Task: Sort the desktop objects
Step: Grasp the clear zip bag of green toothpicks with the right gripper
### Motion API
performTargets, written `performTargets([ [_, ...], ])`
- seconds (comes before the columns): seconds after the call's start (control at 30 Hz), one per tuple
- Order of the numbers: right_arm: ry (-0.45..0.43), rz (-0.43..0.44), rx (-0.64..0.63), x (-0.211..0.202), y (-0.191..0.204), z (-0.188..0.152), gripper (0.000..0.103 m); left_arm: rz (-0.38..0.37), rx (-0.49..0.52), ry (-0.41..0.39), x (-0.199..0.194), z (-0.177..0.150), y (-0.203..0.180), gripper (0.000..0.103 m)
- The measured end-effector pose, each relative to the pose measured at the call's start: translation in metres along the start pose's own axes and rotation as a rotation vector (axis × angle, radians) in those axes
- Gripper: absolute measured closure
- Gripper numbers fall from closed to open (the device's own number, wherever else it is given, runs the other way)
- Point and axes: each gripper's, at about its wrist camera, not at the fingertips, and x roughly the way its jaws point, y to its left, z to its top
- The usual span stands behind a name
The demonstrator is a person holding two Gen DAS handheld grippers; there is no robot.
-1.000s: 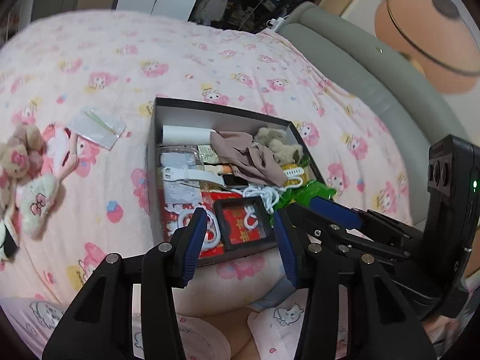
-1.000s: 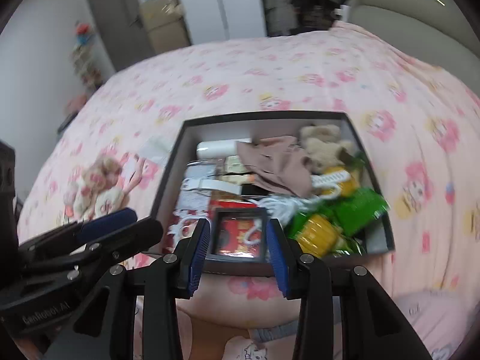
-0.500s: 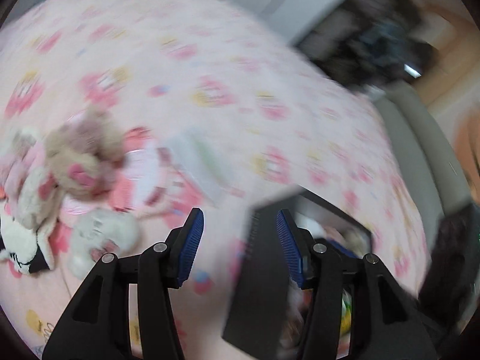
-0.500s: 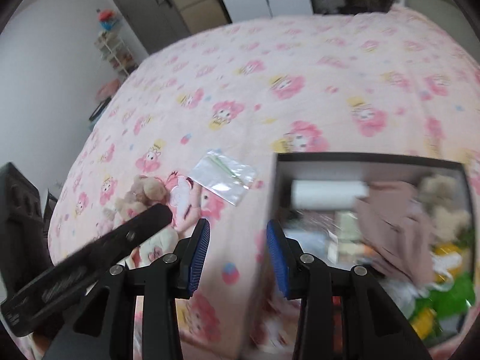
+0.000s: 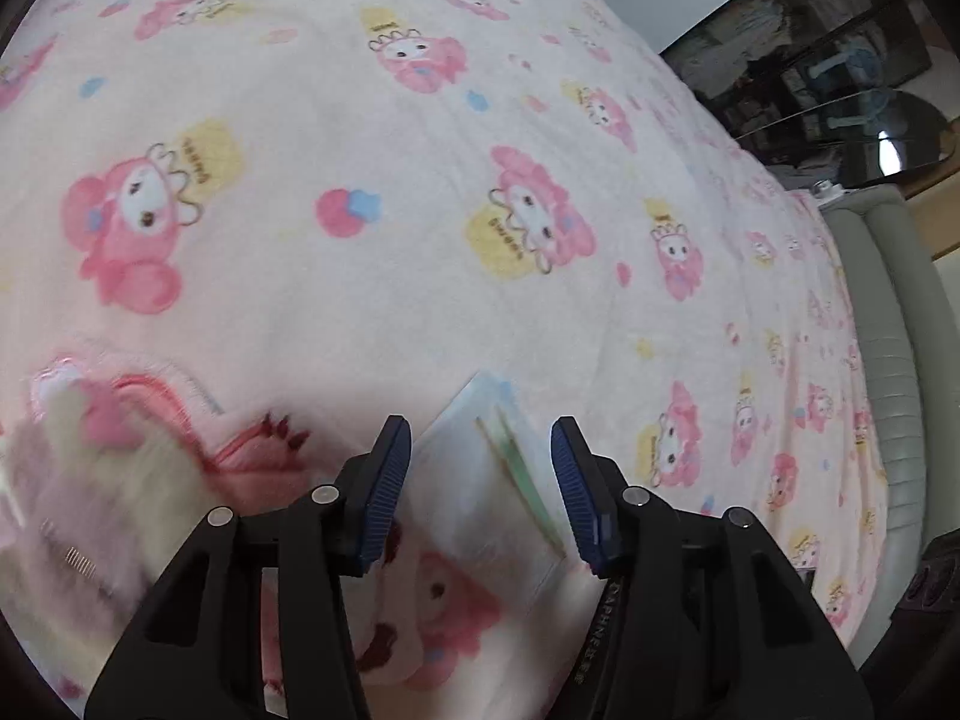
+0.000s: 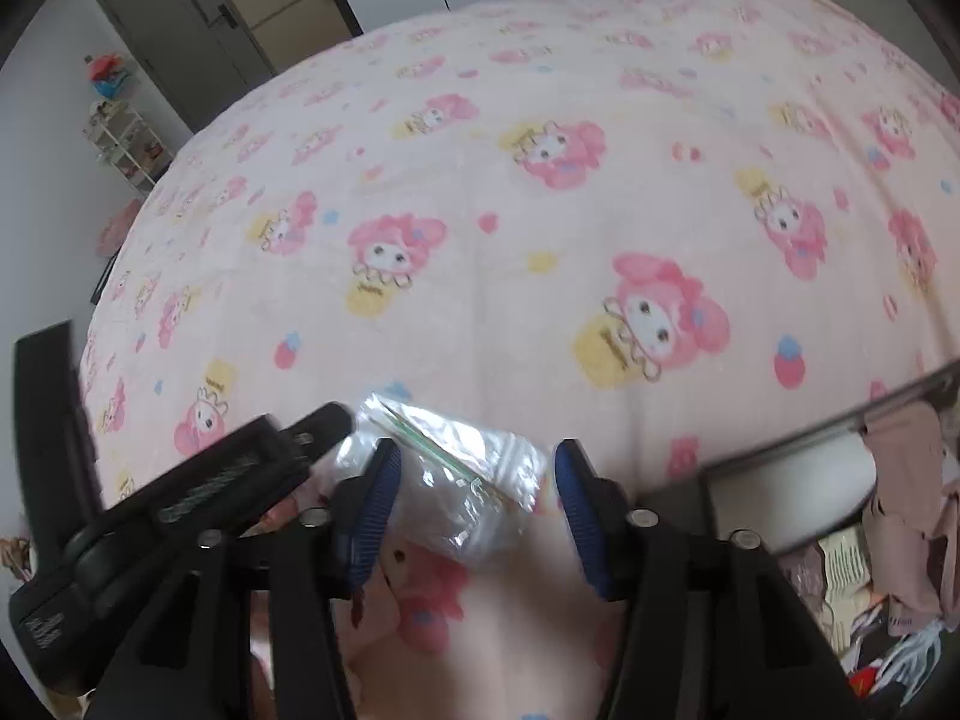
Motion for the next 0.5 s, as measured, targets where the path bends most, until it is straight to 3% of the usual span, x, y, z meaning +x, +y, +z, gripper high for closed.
performTargets([
  [0.17,0.064,0.039,-0.037,0.016,0.000,-0.002,0.059,0.029,-0.006,0.084,0.024,-0.001,0.007,0.056],
  [0.23,0.093,0.038,-0.056,0.023,0.001,-0.004,0.059,0.061,-0.013,0.109,0.031,-0.007,0.008,0.102],
  [0.37,0.213,0.102,0.012,0.044,-0.007,-0.016,0.058,0.050,-0.050,0.113,0.020,-0.024,0.013,0.103],
  [0.5,0.190,0.091,0.003,0.042,-0.005,-0.032,0.059,0.081,-0.043,0.058,-0.020,-0.040,0.018,0.103],
])
